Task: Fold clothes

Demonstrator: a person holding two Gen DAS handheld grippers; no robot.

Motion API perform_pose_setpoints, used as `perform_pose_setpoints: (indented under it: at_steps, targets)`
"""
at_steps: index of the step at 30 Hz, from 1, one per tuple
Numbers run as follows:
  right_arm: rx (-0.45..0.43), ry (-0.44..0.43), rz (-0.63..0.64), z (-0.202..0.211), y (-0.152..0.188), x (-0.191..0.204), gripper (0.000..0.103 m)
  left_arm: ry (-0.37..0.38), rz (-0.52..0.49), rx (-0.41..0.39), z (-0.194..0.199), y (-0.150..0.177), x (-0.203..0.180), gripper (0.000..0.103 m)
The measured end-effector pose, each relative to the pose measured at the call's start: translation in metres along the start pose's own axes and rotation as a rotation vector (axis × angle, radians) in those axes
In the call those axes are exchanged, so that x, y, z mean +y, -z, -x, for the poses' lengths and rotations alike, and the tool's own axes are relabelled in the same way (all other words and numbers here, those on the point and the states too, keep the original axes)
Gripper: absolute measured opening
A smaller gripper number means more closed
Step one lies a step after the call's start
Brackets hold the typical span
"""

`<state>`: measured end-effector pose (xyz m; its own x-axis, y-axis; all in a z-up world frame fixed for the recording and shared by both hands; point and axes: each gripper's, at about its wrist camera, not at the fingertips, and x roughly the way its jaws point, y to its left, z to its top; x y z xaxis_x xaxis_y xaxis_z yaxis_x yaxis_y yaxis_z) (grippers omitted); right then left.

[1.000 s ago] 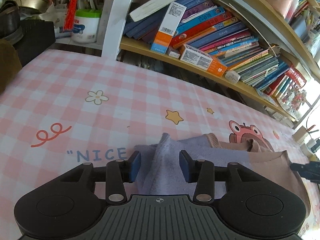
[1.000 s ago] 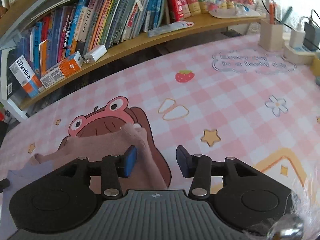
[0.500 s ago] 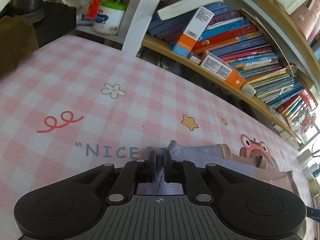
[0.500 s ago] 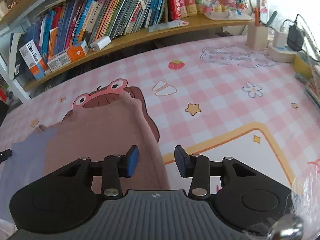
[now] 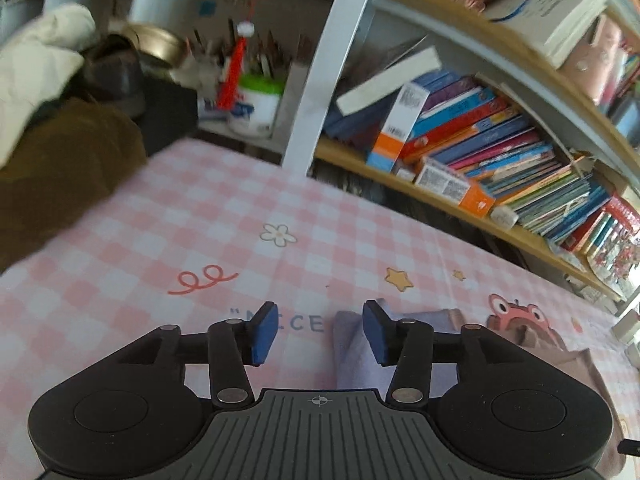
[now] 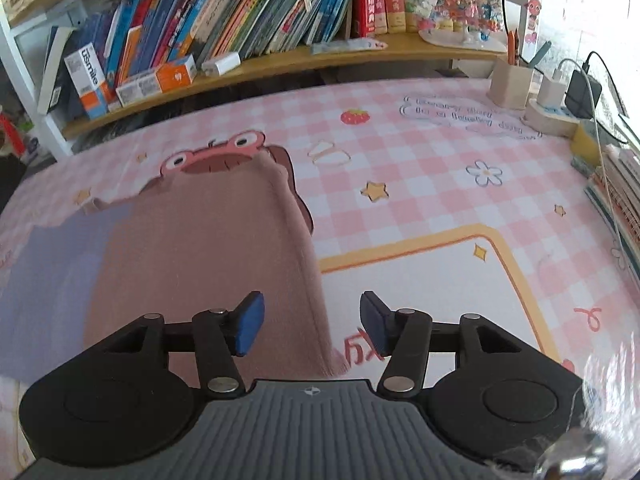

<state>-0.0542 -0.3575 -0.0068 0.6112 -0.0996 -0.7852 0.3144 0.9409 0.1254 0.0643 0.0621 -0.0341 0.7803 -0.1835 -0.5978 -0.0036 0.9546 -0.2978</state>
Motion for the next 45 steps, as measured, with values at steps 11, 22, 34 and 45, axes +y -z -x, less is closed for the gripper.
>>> perform_pose_setpoints:
  at_steps: [11,22,34,45]
  targets:
    - [-0.033,-0.076,0.136,0.027,0.036,-0.018,0.060,-0.074,-0.001,0.000,0.080,0.072,-0.050,0.055]
    - [-0.027,-0.148,0.236,0.070,0.090,-0.044,0.073,-0.103,-0.007,0.031,0.141,0.144,-0.107,0.068]
    - [-0.026,-0.161,0.290,0.090,0.124,-0.042,0.091,-0.093,-0.088,0.097,0.170,0.187,-0.146,0.083]
    - [-0.014,-0.143,0.307,0.094,0.139,-0.041,0.091,-0.085,-0.169,0.178,0.169,0.212,-0.161,0.085]
